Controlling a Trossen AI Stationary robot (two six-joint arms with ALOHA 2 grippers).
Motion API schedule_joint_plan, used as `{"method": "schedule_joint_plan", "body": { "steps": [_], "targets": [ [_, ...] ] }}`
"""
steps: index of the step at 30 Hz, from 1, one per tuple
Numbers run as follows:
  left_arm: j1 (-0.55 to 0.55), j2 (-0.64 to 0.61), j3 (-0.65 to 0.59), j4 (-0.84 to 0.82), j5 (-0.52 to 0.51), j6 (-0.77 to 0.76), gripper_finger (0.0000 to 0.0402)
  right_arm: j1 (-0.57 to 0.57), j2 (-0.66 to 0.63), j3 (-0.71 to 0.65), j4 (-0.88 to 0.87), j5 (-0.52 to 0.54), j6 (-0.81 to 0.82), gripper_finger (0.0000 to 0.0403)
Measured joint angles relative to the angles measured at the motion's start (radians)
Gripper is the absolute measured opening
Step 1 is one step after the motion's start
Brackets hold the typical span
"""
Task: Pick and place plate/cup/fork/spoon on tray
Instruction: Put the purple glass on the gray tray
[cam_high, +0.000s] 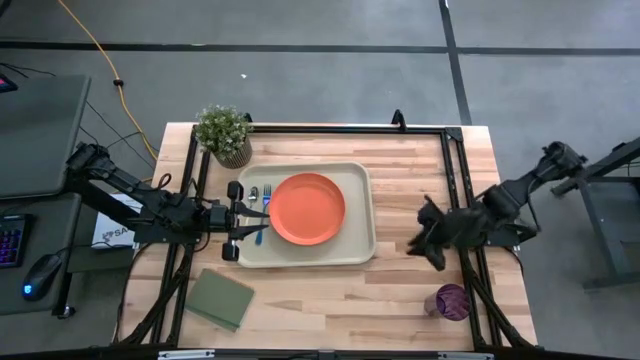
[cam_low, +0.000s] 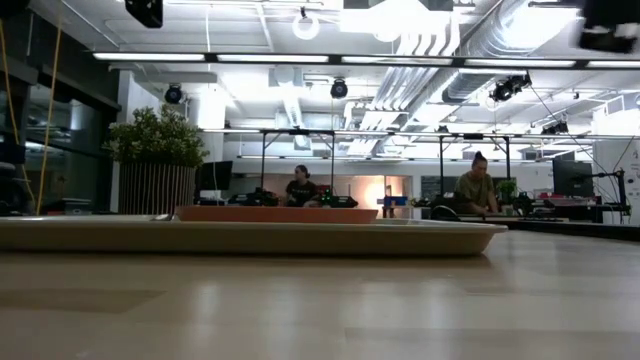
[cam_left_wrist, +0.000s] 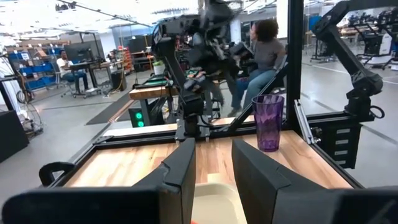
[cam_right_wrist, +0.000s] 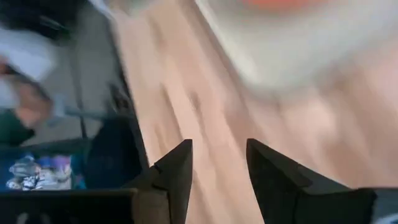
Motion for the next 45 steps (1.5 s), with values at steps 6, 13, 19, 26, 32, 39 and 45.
{"method": "schedule_joint_plan", "body": {
  "steps": [6, 13, 19, 26, 32, 39, 45],
  "targets": [
    [0.0, 0.0, 0.0, -0.003, 0.0, -0.006, 0.0086, 0.198, 0.21, 0.187, -0.361, -0.136, 0.486, 0.0142],
    [0.0, 0.0, 0.0, -0.003, 0.0, -0.006, 0.0086, 0.366, 0.376, 0.368, -0.584, -0.132, 0.683, 0.0142],
    [0.0, 0.0, 0.0, -0.007, 0.0, -0.008, 0.0086, 0.451, 0.465, 0.421, -0.633, -0.124, 0.749, 0.0142],
    [0.0, 0.0, 0.0, -0.022, 0.0, -0.008, 0.0086, 0.472, 0.543, 0.421, -0.652, -0.154, 0.727, 0.0142],
    [0.0, 0.0, 0.0, -0.023, 0.0, -0.048, 0.0086, 0.472, 0.58, 0.421, -0.682, -0.158, 0.696, 0.0142],
    [0.0, 0.0, 0.001, -0.023, 0.0, -0.057, 0.0086, 0.472, 0.605, 0.421, -0.668, -0.153, 0.725, 0.0142],
    [0.0, 0.0, 0.001, -0.023, 0.0, -0.057, 0.0086, 0.472, 0.668, 0.419, -0.652, -0.191, 0.695, 0.0142]
  ]
}}
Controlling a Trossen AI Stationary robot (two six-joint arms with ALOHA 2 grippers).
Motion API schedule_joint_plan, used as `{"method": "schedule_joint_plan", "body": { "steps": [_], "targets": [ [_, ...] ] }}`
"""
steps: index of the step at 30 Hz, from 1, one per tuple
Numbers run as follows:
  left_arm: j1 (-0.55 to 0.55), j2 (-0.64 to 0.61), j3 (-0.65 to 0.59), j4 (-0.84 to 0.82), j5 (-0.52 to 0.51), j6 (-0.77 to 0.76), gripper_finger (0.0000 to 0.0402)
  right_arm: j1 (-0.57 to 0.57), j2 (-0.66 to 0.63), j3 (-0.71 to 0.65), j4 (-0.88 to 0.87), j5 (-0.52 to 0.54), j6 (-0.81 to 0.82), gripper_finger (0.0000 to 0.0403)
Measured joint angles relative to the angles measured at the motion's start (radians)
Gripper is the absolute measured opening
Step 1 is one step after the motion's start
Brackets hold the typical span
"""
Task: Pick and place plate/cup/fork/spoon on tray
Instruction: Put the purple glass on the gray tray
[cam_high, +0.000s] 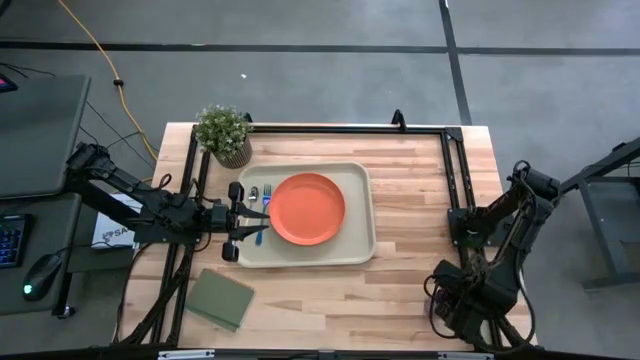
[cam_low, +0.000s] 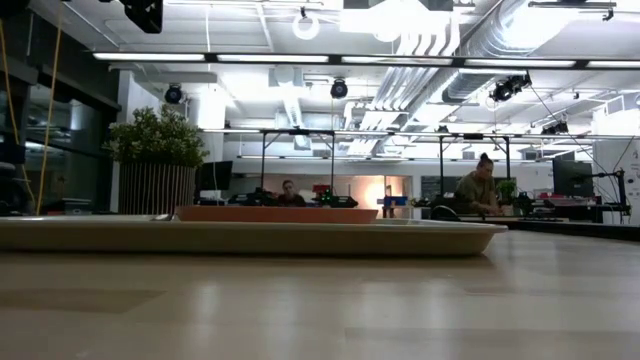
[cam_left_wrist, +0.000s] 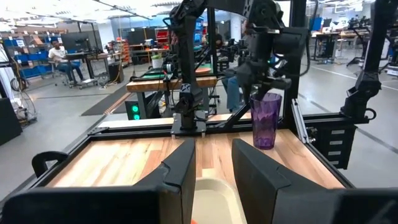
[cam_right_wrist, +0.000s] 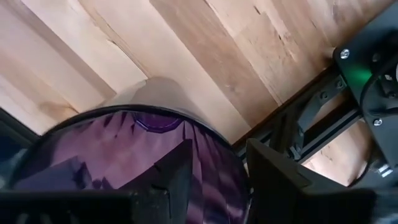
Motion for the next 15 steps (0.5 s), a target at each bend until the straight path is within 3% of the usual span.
{"method": "schedule_joint_plan", "body": {
  "steps": [9, 15],
  "targets": [
    [0.0, 0.0, 0.0, 0.0, 0.0, 0.0, 0.0086, -0.002, 0.075, 0.0, 0.002, -0.024, -0.047, 0.0135],
    [0.0, 0.0, 0.0, 0.0, 0.0, 0.0, 0.0086, -0.002, 0.078, 0.0, -0.009, -0.023, -0.039, 0.0074]
  ]
}}
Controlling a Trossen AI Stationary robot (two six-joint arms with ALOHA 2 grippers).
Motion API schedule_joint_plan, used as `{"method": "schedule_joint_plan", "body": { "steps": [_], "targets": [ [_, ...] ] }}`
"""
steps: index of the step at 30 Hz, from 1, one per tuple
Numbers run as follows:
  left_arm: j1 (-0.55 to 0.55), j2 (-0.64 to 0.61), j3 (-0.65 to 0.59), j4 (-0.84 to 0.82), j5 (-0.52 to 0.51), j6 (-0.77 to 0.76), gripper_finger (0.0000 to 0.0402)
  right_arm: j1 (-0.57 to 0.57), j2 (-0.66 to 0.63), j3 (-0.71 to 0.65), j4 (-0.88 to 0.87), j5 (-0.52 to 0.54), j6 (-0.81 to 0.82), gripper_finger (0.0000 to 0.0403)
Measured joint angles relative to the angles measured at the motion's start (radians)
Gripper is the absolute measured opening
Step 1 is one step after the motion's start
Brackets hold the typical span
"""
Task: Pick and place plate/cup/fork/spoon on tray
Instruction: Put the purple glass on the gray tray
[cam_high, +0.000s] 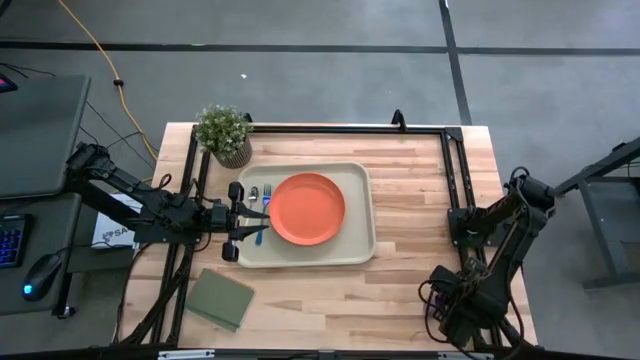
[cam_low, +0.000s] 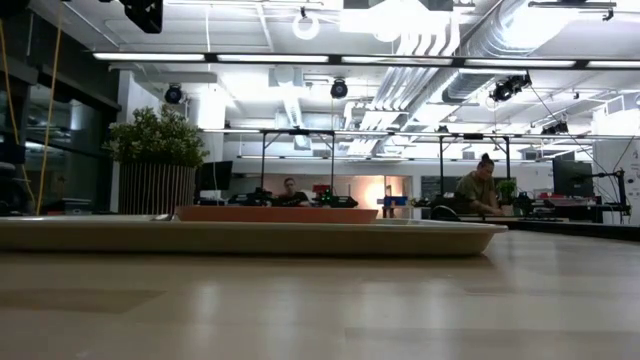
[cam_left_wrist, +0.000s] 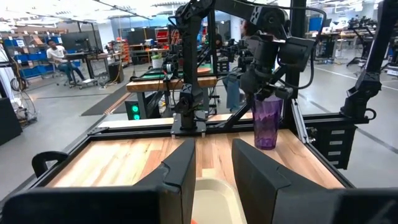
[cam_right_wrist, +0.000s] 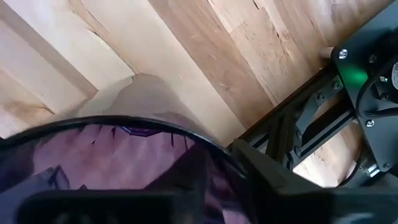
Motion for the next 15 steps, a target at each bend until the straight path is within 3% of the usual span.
{"method": "schedule_joint_plan", "body": {
  "steps": [4, 11, 15],
  "targets": [
    [0.0, 0.0, 0.0, 0.0, 0.0, 0.0, 0.0086, 0.0, -0.022, 0.005, 0.008, -0.005, -0.008, 0.0012],
    [0.0, 0.0, 0.0, 0.0, 0.0, 0.0, 0.0086, -0.001, -0.084, -0.001, -0.009, 0.01, -0.022, 0.0004],
    [0.0, 0.0, 0.0, 0.0, 0.0, 0.0, 0.0086, -0.001, -0.131, -0.001, 0.0, 0.074, -0.028, 0.0003]
  ]
}}
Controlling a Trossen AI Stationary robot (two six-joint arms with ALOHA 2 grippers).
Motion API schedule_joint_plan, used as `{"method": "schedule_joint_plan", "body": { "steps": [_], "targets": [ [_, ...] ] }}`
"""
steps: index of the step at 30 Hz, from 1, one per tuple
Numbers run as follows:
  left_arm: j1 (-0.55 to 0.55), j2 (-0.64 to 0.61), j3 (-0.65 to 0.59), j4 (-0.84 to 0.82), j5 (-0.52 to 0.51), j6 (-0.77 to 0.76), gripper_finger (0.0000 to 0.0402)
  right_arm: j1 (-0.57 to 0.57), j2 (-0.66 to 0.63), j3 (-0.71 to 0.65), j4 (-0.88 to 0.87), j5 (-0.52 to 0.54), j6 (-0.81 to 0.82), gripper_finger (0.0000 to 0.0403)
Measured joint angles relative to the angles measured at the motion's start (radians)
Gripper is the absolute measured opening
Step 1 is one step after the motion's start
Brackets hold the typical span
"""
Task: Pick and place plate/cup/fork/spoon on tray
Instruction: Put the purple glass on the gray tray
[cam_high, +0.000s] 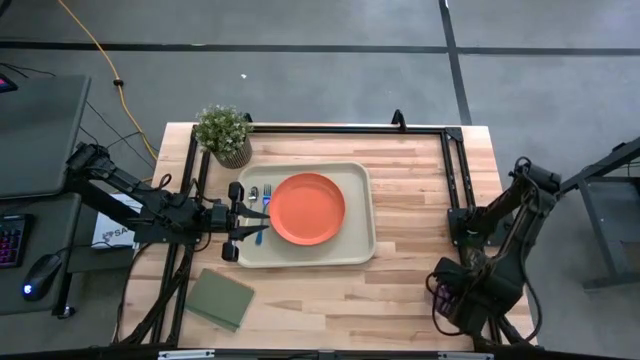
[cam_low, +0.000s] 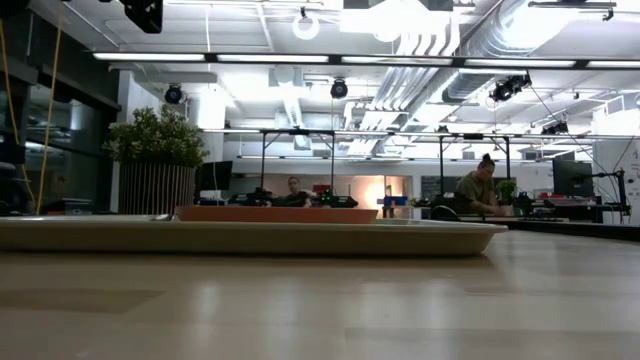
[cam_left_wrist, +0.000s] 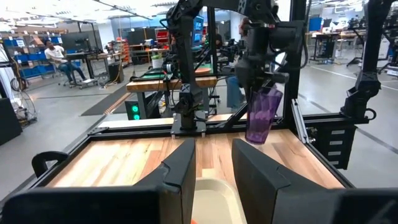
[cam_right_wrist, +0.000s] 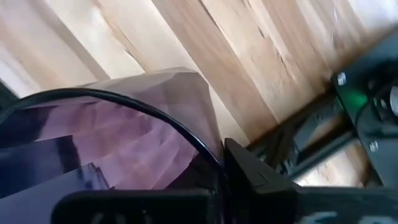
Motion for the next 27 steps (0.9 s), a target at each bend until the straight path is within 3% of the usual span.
{"method": "schedule_joint_plan", "body": {
  "steps": [8, 15, 21, 27],
  "targets": [
    [0.0, 0.0, 0.0, 0.0, 0.0, 0.0, 0.0086, 0.0, -0.048, 0.019, 0.044, 0.157, -0.079, 0.0002],
    [0.0, 0.0, 0.0, 0.002, -0.013, 0.0, 0.0086, -0.059, -0.049, 0.172, 0.115, 0.524, -0.41, 0.0001],
    [0.001, 0.0, 0.0, 0.002, -0.015, 0.0, 0.0086, -0.249, -0.049, 0.286, 0.118, 0.704, -0.733, 0.0001],
    [0.001, 0.0, 0.0, 0.001, -0.015, 0.0, 0.0086, -0.575, -0.009, 0.382, 0.122, 0.703, -0.973, 0.0]
  ]
}}
